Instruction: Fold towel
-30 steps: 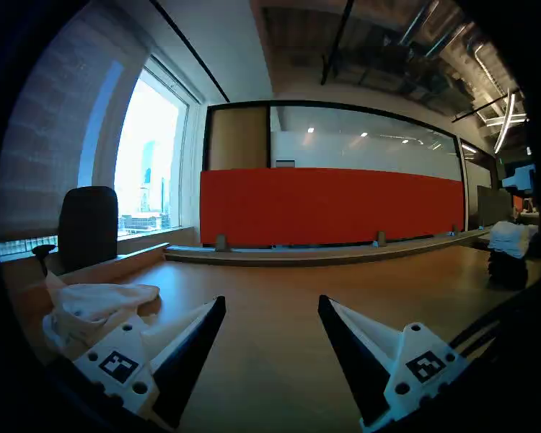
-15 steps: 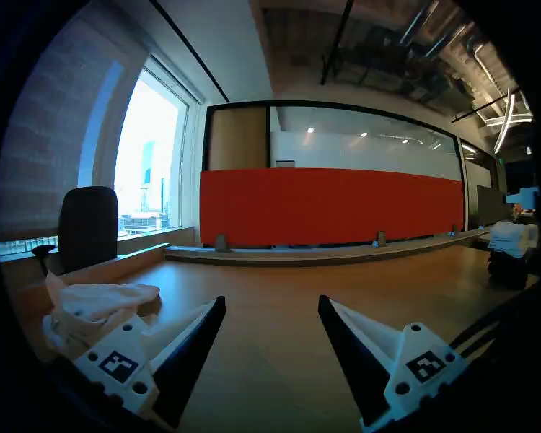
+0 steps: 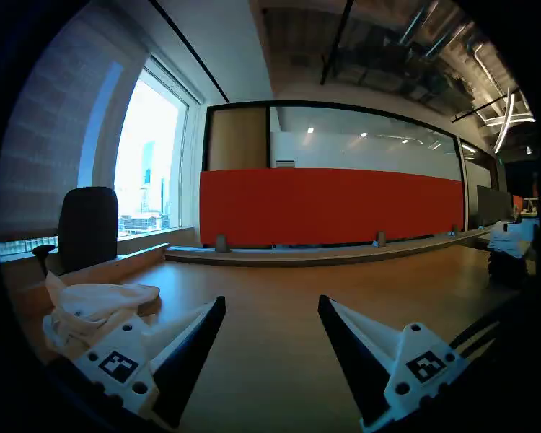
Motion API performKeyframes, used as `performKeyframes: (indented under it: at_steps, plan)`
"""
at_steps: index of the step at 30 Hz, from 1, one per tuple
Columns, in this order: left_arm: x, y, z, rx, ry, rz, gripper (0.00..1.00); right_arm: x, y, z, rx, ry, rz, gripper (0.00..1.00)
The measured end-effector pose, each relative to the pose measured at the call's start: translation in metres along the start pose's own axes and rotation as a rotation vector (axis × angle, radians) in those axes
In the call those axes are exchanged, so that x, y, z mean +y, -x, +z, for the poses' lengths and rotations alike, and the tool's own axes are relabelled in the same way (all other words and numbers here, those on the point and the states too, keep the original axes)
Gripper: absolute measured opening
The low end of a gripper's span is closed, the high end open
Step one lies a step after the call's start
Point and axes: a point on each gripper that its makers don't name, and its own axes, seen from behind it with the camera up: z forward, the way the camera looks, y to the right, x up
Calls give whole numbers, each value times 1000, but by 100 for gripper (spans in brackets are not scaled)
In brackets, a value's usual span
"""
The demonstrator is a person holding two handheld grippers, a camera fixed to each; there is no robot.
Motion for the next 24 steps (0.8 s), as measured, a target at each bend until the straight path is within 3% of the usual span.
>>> performKeyframes:
  at_steps: [9,24]
  plan:
    - [0,0,0,0,0,0,95,1,23,-1,-15,-11,19,89]
    - [0,0,0,0,0,0,95,-3,28,-3,11,-23,1,89]
